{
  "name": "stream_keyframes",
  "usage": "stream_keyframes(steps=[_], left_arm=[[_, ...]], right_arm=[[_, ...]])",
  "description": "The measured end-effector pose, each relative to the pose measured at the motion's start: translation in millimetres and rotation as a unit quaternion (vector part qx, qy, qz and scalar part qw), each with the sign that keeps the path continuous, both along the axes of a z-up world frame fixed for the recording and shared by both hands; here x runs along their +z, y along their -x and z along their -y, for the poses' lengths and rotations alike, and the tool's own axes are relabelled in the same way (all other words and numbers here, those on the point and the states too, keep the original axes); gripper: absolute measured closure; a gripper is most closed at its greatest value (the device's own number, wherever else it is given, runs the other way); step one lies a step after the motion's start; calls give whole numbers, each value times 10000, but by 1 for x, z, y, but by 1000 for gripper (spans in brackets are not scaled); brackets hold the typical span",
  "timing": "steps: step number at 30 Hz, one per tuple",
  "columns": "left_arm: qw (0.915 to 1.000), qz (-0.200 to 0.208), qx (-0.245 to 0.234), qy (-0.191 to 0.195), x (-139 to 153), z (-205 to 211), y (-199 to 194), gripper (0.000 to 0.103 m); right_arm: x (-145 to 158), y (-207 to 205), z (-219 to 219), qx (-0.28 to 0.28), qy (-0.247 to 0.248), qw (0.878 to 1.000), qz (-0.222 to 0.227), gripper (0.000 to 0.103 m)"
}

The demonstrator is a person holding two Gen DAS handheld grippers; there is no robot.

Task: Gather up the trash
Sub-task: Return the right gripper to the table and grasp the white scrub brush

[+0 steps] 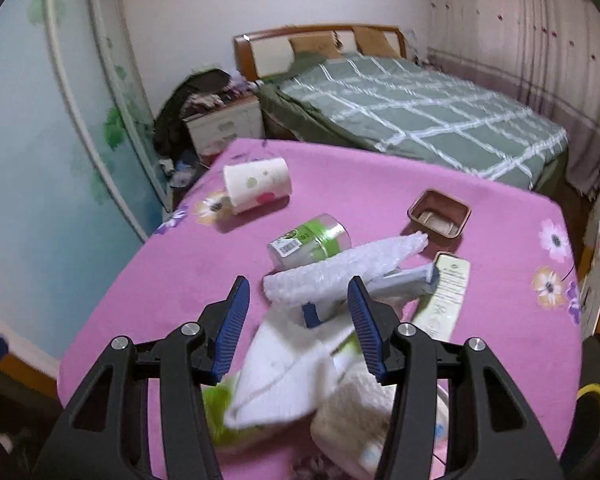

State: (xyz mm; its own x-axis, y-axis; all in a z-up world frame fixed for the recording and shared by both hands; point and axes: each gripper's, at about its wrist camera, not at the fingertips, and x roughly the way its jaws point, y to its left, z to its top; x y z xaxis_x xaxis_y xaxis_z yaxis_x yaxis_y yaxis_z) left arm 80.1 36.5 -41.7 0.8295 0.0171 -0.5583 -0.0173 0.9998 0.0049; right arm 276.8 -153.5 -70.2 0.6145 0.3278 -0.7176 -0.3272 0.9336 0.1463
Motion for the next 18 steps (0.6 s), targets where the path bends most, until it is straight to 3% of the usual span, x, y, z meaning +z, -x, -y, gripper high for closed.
stream_keyframes(steps=[6, 7, 9, 11, 18], left_arm=[[10000, -65, 22, 52, -4, -6, -3, 5], [10000, -72, 19, 54, -4, -6, -3, 5], [9999, -99, 15, 56, -7, -7, -4, 5], [9999, -128, 15, 69, -9, -7, -5, 5], [9998, -165, -22, 73, -11, -5, -9, 5]], right_arm=[[-16, -24, -2, -197, -40, 9992, -336, 57], [-18, -26, -3, -217, -11, 9991, -371, 61], [-20, -30, -2, -236, 63, 9989, -401, 82], [-22, -29, 1, -204, 30, 9989, -430, 93], [-6, -14, 12, -101, -244, 9994, -214, 96]])
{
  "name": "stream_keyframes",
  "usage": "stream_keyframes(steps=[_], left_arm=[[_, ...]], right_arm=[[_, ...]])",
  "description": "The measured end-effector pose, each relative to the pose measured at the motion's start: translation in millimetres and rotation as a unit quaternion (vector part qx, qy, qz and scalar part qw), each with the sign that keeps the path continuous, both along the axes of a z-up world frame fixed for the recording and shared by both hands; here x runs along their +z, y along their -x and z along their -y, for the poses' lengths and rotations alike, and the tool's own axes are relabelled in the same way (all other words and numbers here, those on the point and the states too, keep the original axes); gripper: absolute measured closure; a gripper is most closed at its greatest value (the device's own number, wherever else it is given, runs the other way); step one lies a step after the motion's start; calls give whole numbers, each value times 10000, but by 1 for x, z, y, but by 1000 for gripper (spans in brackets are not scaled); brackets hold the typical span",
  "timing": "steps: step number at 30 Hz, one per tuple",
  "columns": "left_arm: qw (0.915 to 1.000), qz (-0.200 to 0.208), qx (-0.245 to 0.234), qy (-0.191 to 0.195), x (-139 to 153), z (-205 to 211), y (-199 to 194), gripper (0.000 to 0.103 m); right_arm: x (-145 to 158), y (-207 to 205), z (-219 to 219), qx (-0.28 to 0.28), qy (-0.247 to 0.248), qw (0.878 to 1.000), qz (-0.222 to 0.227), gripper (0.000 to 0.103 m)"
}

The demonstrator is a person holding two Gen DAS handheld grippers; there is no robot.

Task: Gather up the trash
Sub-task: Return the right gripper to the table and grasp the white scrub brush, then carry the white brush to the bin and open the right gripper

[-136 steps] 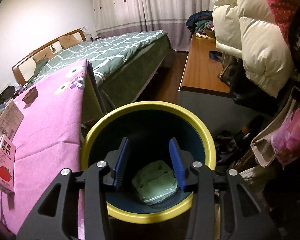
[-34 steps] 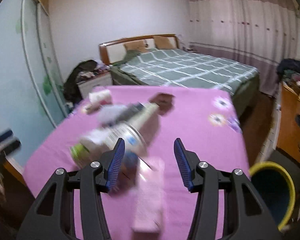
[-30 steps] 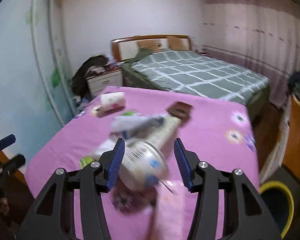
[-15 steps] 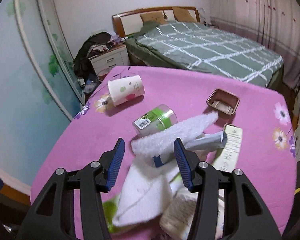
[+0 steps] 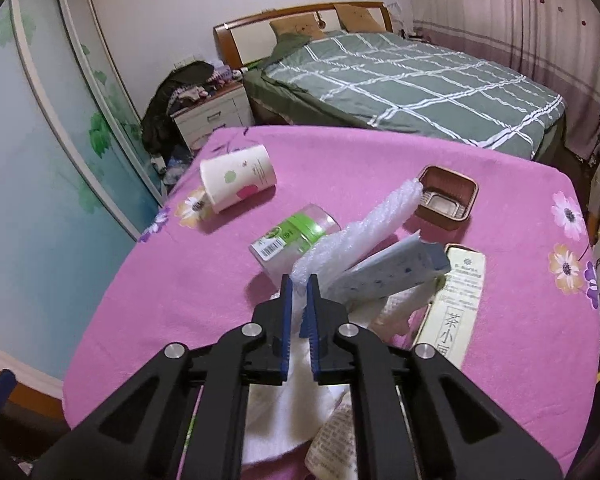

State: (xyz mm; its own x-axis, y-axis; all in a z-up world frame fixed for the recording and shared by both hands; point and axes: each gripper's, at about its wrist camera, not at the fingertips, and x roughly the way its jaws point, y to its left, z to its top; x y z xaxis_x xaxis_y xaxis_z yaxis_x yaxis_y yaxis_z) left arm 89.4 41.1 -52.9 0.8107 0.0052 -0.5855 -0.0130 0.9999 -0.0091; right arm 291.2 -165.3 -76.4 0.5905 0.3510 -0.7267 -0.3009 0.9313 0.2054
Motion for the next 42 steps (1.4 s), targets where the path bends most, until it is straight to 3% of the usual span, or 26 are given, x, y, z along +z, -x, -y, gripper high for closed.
stream_keyframes(steps=[11, 20, 29, 42], left_arm=[[9999, 28, -112, -63, 2, 10, 3, 5], [9993, 2, -378, -77, 2, 30, 5, 5], [9958, -34, -900, -169, -1, 78, 2, 5], [9879, -150, -1544, -78, -11, 153, -9, 5]], right_arm=[[63, 49, 16, 411, -451, 9958, 690, 96], [89, 107, 77, 221, -621, 9913, 1136, 96], [75, 159, 164, -514, -350, 9906, 1220, 96], [25, 215, 290, -1779, -133, 9804, 831, 96]])
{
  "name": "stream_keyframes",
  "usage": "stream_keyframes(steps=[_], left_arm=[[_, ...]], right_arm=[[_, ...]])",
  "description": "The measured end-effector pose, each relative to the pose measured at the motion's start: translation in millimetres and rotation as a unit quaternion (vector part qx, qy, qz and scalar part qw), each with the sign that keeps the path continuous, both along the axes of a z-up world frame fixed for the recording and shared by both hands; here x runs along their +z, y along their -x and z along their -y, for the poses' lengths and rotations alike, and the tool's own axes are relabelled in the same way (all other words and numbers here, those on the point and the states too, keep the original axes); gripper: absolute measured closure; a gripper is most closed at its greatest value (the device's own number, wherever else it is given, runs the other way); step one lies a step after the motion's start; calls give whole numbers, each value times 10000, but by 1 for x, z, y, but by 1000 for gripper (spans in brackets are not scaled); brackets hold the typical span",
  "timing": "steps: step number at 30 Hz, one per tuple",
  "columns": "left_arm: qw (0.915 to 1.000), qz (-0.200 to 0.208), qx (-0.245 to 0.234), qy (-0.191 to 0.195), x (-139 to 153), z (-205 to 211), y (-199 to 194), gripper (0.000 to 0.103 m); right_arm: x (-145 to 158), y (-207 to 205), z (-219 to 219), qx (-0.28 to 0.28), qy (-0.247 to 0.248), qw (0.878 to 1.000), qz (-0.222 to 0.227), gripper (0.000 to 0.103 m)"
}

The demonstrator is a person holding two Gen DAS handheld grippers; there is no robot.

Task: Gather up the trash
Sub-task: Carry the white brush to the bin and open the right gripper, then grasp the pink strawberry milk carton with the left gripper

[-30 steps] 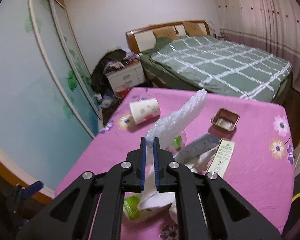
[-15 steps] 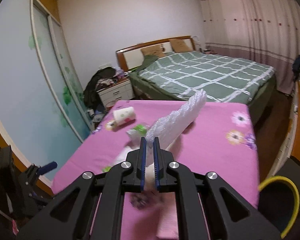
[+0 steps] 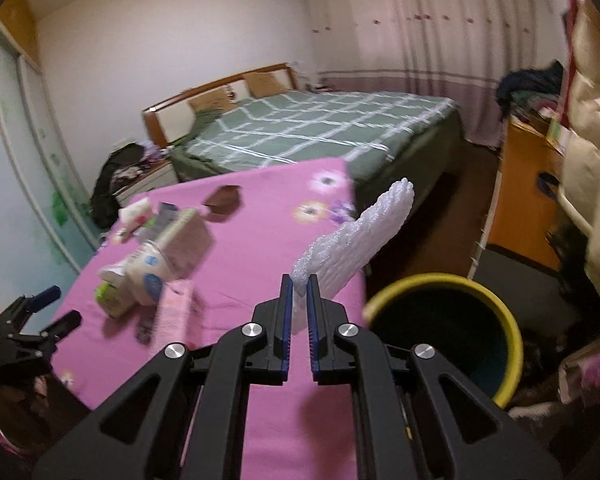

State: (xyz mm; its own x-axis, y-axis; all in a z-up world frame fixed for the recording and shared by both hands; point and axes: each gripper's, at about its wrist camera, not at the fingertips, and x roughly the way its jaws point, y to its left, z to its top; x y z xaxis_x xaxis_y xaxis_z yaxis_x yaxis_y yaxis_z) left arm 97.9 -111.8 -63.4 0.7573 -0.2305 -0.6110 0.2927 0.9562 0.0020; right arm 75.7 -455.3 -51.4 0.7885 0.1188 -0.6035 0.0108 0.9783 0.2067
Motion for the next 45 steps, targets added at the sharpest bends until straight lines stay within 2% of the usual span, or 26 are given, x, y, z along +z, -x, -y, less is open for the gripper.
stream_keyframes(steps=[9, 18, 23, 28, 33, 41, 45], left_arm=[[9991, -169, -379, -126, -8, 46, -2, 5], [9964, -462, -667, -240, -23, 82, -3, 5], [9955, -617, -665, -275, -33, 96, -7, 5], [9947, -801, -596, -226, -42, 103, -16, 5], [9944, -836, -574, -290, -48, 112, -20, 5], [9936, -954, -483, -355, -62, 119, -29, 5], [9917, -1138, -461, -383, -72, 115, -33, 6]], right_arm=[[-42, 2, 49, -459, -140, 9980, -410, 96], [-78, -10, 66, -547, -234, 9951, -795, 96], [-94, -15, 70, -601, -196, 9932, -976, 94], [-101, -14, 76, -678, -244, 9924, -997, 92], [-101, -10, 78, -708, -243, 9926, -956, 85], [-102, -7, 81, -710, -317, 9928, -915, 83], [-105, -8, 82, -700, -365, 9925, -928, 83]])
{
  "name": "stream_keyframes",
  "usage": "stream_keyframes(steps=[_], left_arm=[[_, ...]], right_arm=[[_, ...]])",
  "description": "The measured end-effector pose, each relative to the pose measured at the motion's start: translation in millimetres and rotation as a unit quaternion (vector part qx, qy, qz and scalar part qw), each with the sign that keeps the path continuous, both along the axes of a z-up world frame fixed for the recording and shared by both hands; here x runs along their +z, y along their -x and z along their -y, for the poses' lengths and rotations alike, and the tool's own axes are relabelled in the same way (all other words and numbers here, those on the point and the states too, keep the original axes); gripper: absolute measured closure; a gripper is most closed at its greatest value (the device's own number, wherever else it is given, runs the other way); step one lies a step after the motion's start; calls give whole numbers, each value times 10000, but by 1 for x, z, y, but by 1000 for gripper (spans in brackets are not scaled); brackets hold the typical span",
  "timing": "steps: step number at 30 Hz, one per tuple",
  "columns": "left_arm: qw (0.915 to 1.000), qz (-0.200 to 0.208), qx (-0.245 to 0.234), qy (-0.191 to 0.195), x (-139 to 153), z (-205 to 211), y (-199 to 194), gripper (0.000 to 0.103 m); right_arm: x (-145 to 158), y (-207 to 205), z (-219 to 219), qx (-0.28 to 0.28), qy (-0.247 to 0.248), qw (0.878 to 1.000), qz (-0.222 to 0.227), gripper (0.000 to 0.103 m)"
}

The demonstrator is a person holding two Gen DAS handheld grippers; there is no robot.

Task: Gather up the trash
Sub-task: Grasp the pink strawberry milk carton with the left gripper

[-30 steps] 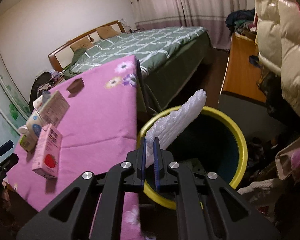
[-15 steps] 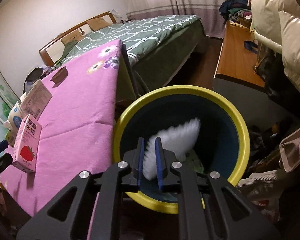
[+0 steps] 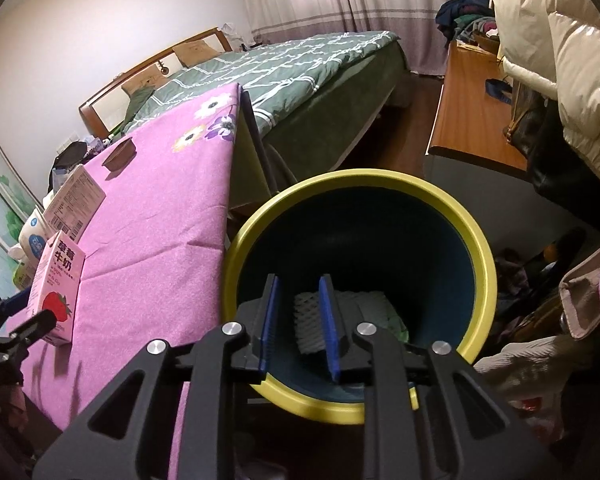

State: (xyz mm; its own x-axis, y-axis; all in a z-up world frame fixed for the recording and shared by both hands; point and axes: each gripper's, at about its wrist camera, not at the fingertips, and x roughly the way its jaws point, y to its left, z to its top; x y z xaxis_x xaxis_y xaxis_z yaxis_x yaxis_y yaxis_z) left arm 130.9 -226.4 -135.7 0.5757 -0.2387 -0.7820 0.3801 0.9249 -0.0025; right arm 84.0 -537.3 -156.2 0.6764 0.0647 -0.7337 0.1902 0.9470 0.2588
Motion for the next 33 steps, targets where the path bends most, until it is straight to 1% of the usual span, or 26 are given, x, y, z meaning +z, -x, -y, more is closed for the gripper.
stream_keyframes(steps=[1, 3, 5, 8, 10, 12, 14, 17, 20, 23, 25, 26, 27, 29, 30, 31, 32, 33], left_arm=[[10000, -12, 13, -12, -1, -1, 0, 7], [10000, -80, 43, -36, -4, -7, -2, 13], [9999, -131, 60, -57, -5, -13, -2, 14], [9992, -123, 126, -356, -5, -31, 2, 14], [9984, -162, 252, -472, -3, -45, 1, 14], [9983, -244, 291, -447, 0, -57, 0, 14], [9989, -256, 270, -287, 7, -63, 0, 12], [9995, -219, 19, -243, 14, -53, -5, 10], [9987, -326, -344, -173, 16, -36, -14, 10], [9970, -200, -584, -468, 15, -16, -20, 10], [9961, -229, -649, -547, 12, -10, -26, 16], [9960, -292, -653, -545, 10, -9, -30, 22], [9958, -438, -610, -523, 5, -9, -37, 28], [9951, -655, -579, -464, -2, -10, -44, 35], [9946, -731, -588, -453, -5, -9, -46, 43], [9942, -772, -594, -448, -8, -9, -47, 48], [9939, -811, -606, -432, -11, -10, -46, 58], [9935, -854, -643, -402, -12, -10, -45, 63]], right_arm=[[0, 0, 0, 6, -8, 10000, -2, 83], [-1, -1, -1, 23, -21, 10000, -12, 83], [-2, -2, -3, 41, -29, 10000, -15, 82], [-2, -3, -4, 71, -35, 10000, -13, 82], [-1, -3, -4, 71, -37, 10000, -3, 82], [-1, -3, -3, 73, -37, 10000, 5, 81], [-1, -4, -3, 77, -34, 10000, 10, 81], [1, -4, -5, 108, -43, 9999, 21, 79], [3, -3, -9, 133, -37, 9999, 37, 78], [3, -2, -8, 107, -57, 9999, 48, 78], [1, -2, -6, 79, -82, 9999, 38, 78], [0, -2, -5, 72, -92, 9999, 29, 78], [-1, -2, -5, 71, -103, 9999, 18, 77], [-3, -3, -4, 77, -119, 9999, -7, 77], [-3, -4, -4, 84, -126, 9999, -19, 77], [-4, -4, -4, 89, -135, 9999, -26, 77], [-4, -4, -4, 91, -144, 9999, -30, 77], [-4, -5, -4, 92, -153, 9998, -31, 77]])
